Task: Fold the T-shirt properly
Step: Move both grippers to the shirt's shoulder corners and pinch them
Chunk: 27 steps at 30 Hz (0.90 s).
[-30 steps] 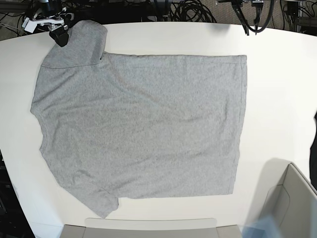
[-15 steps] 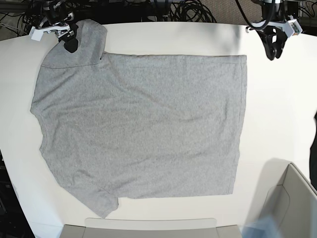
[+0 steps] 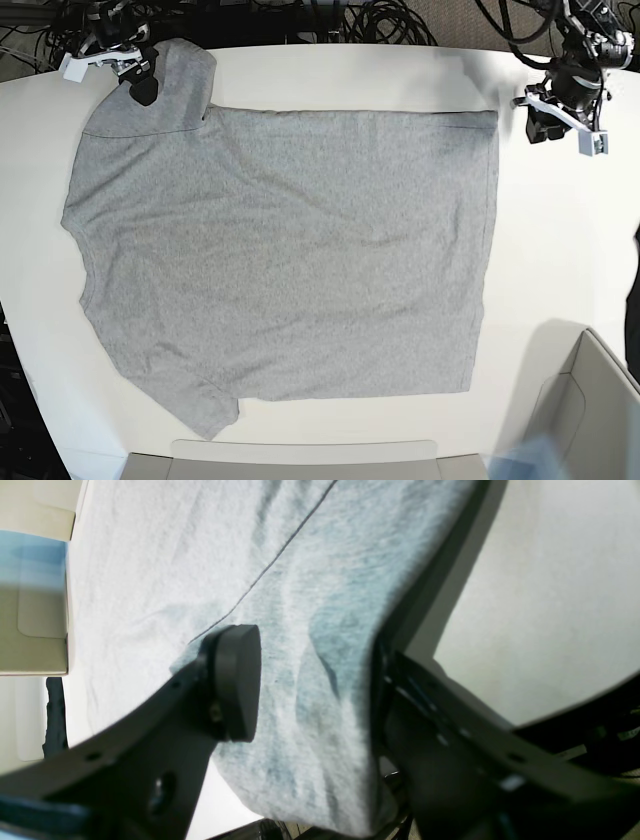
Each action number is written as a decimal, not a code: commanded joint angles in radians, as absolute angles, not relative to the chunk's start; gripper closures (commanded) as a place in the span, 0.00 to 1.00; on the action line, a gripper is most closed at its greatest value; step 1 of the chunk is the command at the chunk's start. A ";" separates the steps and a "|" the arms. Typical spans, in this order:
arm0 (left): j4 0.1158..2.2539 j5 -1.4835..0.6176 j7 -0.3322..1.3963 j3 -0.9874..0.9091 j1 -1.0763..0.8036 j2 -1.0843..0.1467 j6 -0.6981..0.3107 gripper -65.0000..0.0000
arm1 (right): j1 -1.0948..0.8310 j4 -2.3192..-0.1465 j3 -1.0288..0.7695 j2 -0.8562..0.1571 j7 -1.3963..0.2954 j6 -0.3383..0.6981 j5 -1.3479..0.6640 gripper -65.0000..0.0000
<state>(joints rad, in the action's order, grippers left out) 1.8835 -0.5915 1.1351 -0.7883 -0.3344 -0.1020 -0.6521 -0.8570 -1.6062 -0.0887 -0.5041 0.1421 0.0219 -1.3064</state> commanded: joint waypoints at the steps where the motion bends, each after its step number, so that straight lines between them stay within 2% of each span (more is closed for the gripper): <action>1: 1.896 -0.588 1.138 -0.789 -0.329 -0.111 -0.656 0.65 | -0.877 -1.601 -0.084 -0.510 0.091 -0.015 -1.307 0.54; 5: 1.813 -0.489 1.135 -0.743 -0.321 -0.111 -0.667 0.65 | -0.877 -1.601 -0.084 -0.512 0.091 -0.015 -1.307 0.54; 15: 1.546 -0.476 1.093 -0.700 -0.266 -0.111 -0.698 0.65 | -0.875 -1.601 -0.081 -0.512 0.090 -0.015 -1.307 0.54; 24: 1.531 -0.481 1.104 -0.630 -0.268 -0.111 -0.698 0.65 | -0.877 -1.606 -0.077 -0.512 0.088 -0.015 -1.305 0.54; 27: 1.531 -0.479 1.099 -0.613 -0.318 -0.111 -0.698 0.65 | -0.874 -1.607 -0.084 -0.512 0.039 -0.015 -1.305 0.54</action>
